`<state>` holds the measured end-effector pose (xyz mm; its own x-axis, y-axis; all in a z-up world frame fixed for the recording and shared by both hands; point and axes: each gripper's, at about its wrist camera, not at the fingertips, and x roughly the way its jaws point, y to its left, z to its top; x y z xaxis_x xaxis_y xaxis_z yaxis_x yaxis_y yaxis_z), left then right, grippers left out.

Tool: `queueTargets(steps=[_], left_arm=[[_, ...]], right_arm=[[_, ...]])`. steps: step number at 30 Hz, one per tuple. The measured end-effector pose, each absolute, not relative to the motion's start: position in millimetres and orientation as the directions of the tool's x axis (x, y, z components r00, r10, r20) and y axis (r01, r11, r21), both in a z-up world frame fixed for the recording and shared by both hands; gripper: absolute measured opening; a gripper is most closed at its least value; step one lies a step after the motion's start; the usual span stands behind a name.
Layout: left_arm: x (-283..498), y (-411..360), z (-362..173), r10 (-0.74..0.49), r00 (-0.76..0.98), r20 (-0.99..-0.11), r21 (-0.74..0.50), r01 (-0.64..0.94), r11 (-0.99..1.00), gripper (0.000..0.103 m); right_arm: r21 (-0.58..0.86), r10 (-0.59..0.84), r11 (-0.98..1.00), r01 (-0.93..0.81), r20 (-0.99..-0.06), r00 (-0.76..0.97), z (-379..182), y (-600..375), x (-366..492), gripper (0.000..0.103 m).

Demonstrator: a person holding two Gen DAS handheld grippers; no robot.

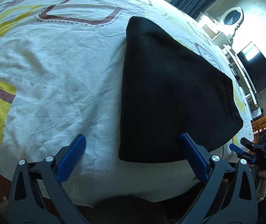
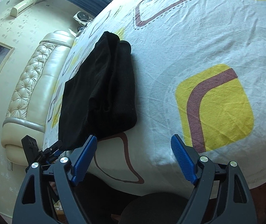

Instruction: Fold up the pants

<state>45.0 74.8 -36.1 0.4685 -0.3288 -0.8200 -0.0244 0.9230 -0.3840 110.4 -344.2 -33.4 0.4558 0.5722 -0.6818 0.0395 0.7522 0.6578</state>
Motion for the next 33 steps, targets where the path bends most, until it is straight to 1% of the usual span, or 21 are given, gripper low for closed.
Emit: queueTargets(steps=[3, 6, 10, 16, 21, 25, 29, 33], left_arm=[[39.6, 75.1, -32.0, -0.3, 0.474, -0.828, -0.364, -0.046, 0.93, 0.1], [31.6, 70.4, -21.9, -0.232, 0.5, -0.834, -0.295, -0.049, 0.954, 0.1], [16.7, 62.6, -6.1, -0.144, 0.56, -0.816, -0.203, -0.046, 0.978, 0.1], [1.3, 53.2, 10.1, -0.086, 0.619, -0.781, -0.161, -0.067, 0.985, 0.1], [-6.4, 39.1, 17.3, -0.067, 0.65, -0.757, -0.13, -0.05, 0.99, 0.1], [-9.1, 29.8, 18.3, -0.039, 0.662, -0.748, -0.095, -0.049, 0.994, 0.1], [-12.1, 23.7, 19.3, -0.02, 0.676, -0.736, -0.075, -0.053, 0.996, 0.1], [-12.8, 17.9, 19.7, 0.002, 0.684, -0.73, -0.041, -0.047, 0.998, 0.1]], right_arm=[[0.635, 0.544, 0.77, 0.06, -0.703, 0.459, -31.1, -342.0, 109.1, 0.08], [0.595, 0.506, 0.801, 0.065, -0.73, 0.459, -28.9, -337.2, 107.8, 0.08], [0.517, 0.437, 0.854, 0.057, -0.774, 0.458, -25.1, -326.5, 106.5, 0.08], [0.388, 0.305, 0.919, 0.072, -0.815, 0.493, -17.3, -309.6, 100.9, 0.08], [0.258, 0.205, 0.966, 0.017, -0.804, 0.558, -5.5, -288.7, 91.7, 0.08], [0.167, 0.156, 0.985, -0.039, -0.781, 0.605, 2.9, -270.5, 85.8, 0.08], [0.148, 0.15, 0.987, -0.057, -0.759, 0.634, 6.9, -260.7, 83.4, 0.08], [0.151, 0.141, 0.988, -0.041, -0.749, 0.648, 8.1, -256.5, 86.3, 0.08]])
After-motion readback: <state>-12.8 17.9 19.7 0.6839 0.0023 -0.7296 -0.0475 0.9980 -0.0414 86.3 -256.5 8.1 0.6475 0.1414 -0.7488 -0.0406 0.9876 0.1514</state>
